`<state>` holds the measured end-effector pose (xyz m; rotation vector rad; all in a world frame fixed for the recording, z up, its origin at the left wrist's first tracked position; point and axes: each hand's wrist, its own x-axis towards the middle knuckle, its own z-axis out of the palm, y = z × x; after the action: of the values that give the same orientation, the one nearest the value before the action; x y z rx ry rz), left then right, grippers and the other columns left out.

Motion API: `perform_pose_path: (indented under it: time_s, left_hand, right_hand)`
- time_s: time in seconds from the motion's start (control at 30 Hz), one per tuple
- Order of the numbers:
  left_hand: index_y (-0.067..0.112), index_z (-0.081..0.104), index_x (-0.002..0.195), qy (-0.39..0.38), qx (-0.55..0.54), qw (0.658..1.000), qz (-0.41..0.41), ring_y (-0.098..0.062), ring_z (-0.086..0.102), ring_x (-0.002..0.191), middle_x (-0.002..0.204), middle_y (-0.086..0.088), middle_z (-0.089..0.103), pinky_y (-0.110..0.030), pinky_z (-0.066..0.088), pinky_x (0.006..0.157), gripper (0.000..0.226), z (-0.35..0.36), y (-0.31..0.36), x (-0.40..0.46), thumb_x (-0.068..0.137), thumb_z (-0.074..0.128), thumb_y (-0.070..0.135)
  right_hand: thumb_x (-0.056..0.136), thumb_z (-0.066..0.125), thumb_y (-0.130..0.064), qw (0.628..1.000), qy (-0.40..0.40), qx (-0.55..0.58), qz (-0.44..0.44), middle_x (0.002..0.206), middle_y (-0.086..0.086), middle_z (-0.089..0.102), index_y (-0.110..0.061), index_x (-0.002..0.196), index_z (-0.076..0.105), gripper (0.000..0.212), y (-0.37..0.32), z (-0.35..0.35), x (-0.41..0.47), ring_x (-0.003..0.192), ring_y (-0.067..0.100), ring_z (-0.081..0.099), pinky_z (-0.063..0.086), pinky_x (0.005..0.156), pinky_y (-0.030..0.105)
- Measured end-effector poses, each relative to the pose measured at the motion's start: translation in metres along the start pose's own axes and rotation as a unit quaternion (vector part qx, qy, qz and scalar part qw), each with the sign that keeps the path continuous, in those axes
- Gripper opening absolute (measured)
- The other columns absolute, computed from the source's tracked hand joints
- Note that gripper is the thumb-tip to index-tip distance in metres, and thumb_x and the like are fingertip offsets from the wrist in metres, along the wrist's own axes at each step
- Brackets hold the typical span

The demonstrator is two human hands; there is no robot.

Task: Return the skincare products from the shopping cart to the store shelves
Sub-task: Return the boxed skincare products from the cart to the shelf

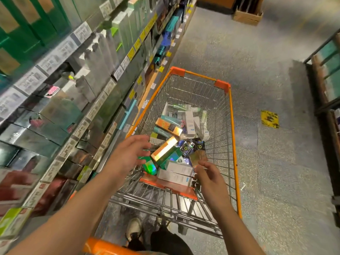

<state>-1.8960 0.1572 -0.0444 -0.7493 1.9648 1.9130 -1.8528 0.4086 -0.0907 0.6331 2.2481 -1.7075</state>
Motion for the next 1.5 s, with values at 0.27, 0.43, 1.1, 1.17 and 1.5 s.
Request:
perform_pose_path:
  time_s: [0.27,0.43,1.1,1.17,1.5]
  left_hand:
    - [0.028,0.073,0.11,0.015,-0.011,1.0,-0.009,-0.026,0.074,0.102,0.111,0.002,0.076,-0.047,0.059,0.095,0.016,0.001,0.012,0.006,0.098,0.064,0.022]
    - [0.027,0.071,0.115,0.004,-0.008,1.0,-0.013,-0.024,0.073,0.102,0.107,0.004,0.077,-0.042,0.06,0.09,0.017,0.006,0.012,0.016,0.1,0.062,0.026]
    - [0.018,0.06,0.115,0.08,-0.046,0.979,-0.184,-0.022,0.061,0.077,0.101,-0.006,0.071,-0.026,0.055,0.056,0.015,0.04,-0.038,0.108,0.107,0.05,0.025]
    - [0.014,0.061,0.118,0.088,-0.045,0.978,-0.183,-0.021,0.06,0.077,0.101,-0.006,0.07,-0.025,0.053,0.06,0.02,0.04,-0.042,0.109,0.105,0.052,0.026]
    - [0.011,0.067,0.116,0.1,-0.032,0.982,-0.157,-0.009,0.062,0.06,0.098,-0.004,0.071,-0.031,0.045,0.065,0.021,0.036,-0.065,0.11,0.103,0.057,0.023]
  right_hand:
    - [0.102,0.061,-0.038,1.0,-0.013,-0.001,0.007,0.109,-0.01,0.074,-0.037,0.118,0.065,0.017,-0.006,0.003,0.012,0.098,0.01,0.071,0.057,0.083,0.036]
    - [0.1,0.063,-0.035,1.0,-0.017,-0.01,0.011,0.105,-0.003,0.075,-0.037,0.115,0.065,0.015,-0.004,0.01,0.026,0.096,0.018,0.072,0.056,0.088,0.045]
    - [0.085,0.074,-0.029,0.814,-0.195,-0.5,-0.22,0.148,0.016,0.048,-0.019,0.145,0.052,0.065,0.101,0.154,0.235,0.144,0.037,0.037,0.04,0.113,0.048]
    - [0.089,0.068,-0.023,0.78,-0.22,-0.543,-0.221,0.16,0.012,0.032,-0.023,0.154,0.041,0.071,0.108,0.166,0.243,0.153,0.033,0.023,0.021,0.123,0.052]
    - [0.088,0.058,-0.018,0.682,-0.202,-0.648,-0.271,0.153,0.01,0.041,-0.029,0.14,0.052,0.053,0.147,0.205,0.275,0.151,0.038,0.018,0.002,0.12,0.068]
